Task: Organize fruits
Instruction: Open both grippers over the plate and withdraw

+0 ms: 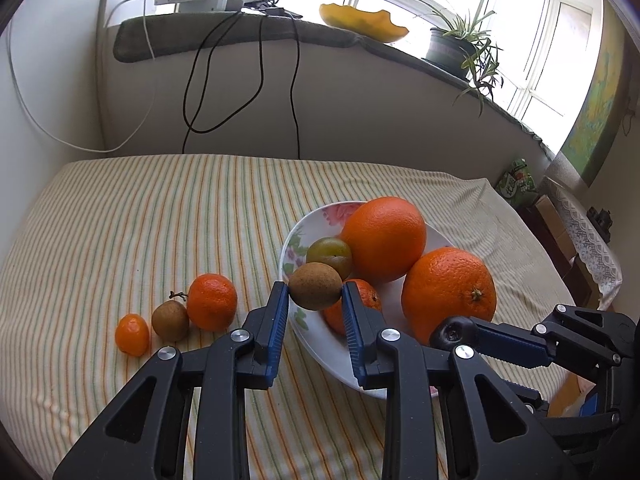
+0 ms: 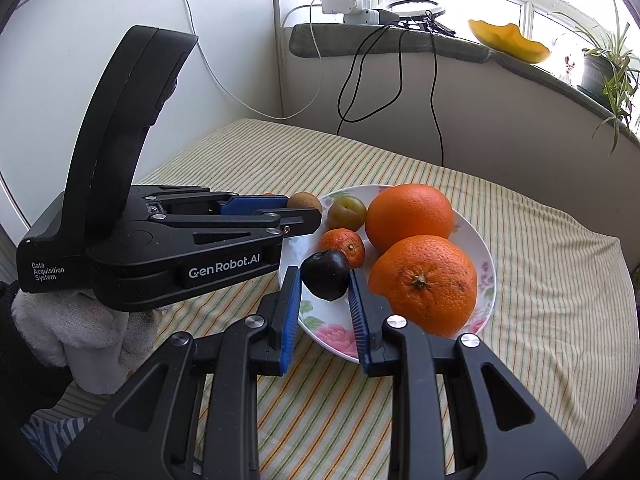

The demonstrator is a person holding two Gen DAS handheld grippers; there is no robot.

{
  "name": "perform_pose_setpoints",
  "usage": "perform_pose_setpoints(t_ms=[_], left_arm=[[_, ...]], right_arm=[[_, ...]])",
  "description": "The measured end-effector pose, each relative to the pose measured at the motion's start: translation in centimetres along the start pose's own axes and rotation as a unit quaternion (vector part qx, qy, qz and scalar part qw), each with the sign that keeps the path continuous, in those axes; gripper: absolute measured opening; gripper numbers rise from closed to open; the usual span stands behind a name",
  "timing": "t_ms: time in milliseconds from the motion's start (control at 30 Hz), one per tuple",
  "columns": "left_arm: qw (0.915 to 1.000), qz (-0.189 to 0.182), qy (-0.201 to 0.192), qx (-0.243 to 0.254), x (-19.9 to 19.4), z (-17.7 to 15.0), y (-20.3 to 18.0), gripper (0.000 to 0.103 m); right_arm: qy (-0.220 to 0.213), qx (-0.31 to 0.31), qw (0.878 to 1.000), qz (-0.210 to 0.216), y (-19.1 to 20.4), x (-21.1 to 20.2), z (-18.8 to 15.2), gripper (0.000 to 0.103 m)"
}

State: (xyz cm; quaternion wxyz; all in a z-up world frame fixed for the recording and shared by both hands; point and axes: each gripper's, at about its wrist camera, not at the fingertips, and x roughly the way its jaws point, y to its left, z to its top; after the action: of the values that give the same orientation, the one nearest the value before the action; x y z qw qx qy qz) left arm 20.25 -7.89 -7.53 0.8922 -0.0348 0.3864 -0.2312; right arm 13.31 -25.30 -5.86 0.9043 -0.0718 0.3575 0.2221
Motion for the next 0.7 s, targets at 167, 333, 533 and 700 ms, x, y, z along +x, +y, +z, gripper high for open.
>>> perform_pose_setpoints(t_ms=[167, 333, 533, 700], left_arm=[[1.0000, 0.000, -0.001, 0.005, 0.0, 0.0, -0.2, 0.032], [1.0000, -0.001, -0.003, 0.003, -0.2, 0.1, -0.1, 0.035], [1.0000, 0.002, -0.008, 0.005, -0.6, 0.2, -0.2, 0.035], [0.9998, 0.008, -0.014, 0.010, -1.2, 0.1, -0.5, 0.035]], right_arm=[[0.000, -0.006, 1.000, -0.007, 0.1, 0.0, 0.0, 0.026], [-0.007, -0.007, 1.000, -0.014, -0.1, -0.2, -0.1, 0.055], [-0.011, -0.009, 1.000, -0.011, -0.1, -0.6, -0.1, 0.056], [-0.013, -0.005, 1.000, -0.011, -0.2, -0.8, -0.2, 0.057]])
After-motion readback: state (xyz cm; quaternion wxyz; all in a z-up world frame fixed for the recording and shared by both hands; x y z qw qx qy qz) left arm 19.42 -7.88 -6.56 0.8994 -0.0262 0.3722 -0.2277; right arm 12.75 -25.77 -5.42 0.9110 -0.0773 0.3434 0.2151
